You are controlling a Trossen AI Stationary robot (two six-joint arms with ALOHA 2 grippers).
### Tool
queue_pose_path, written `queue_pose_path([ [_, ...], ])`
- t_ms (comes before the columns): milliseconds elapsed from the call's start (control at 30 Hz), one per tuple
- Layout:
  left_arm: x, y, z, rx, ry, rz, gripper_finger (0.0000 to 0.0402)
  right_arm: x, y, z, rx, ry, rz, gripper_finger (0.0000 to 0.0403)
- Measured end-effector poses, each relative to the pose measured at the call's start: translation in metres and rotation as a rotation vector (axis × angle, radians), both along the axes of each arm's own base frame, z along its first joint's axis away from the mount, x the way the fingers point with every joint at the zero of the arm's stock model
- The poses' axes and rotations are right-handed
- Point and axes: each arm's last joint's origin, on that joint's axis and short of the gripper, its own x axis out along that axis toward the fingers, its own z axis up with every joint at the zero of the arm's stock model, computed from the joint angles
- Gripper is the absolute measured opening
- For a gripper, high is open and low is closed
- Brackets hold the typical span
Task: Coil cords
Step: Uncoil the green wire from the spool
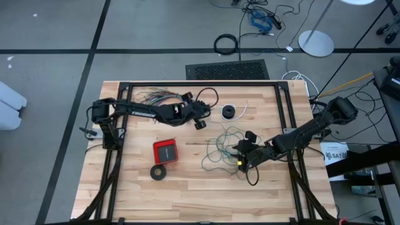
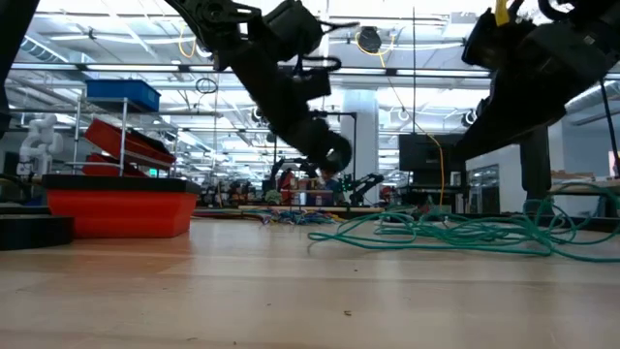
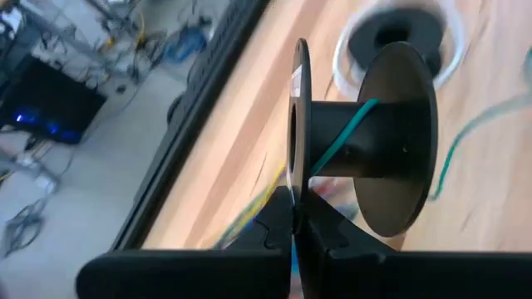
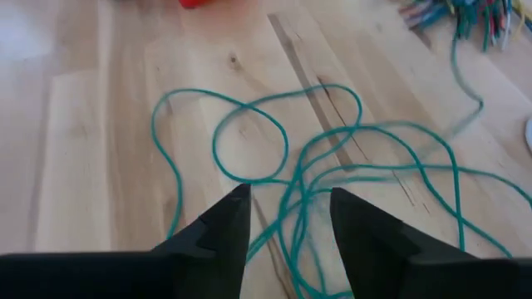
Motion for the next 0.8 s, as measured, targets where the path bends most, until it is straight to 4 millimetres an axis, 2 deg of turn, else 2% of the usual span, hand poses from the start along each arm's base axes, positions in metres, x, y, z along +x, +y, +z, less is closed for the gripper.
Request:
queue_pose_path([
  [367, -0.028, -0.001, -0.033, 0.049, 0.274, 0.062, 0.0000, -0.012, 0.001, 0.026, -0.008, -0.098, 0.069, 0.0144],
  [800, -0.067, -0.015, -0.069, 0.278, 0.551, 0.149, 0.0000, -0.015, -0.004, 0.024, -0.069, -0.076, 0.003, 0.0144],
])
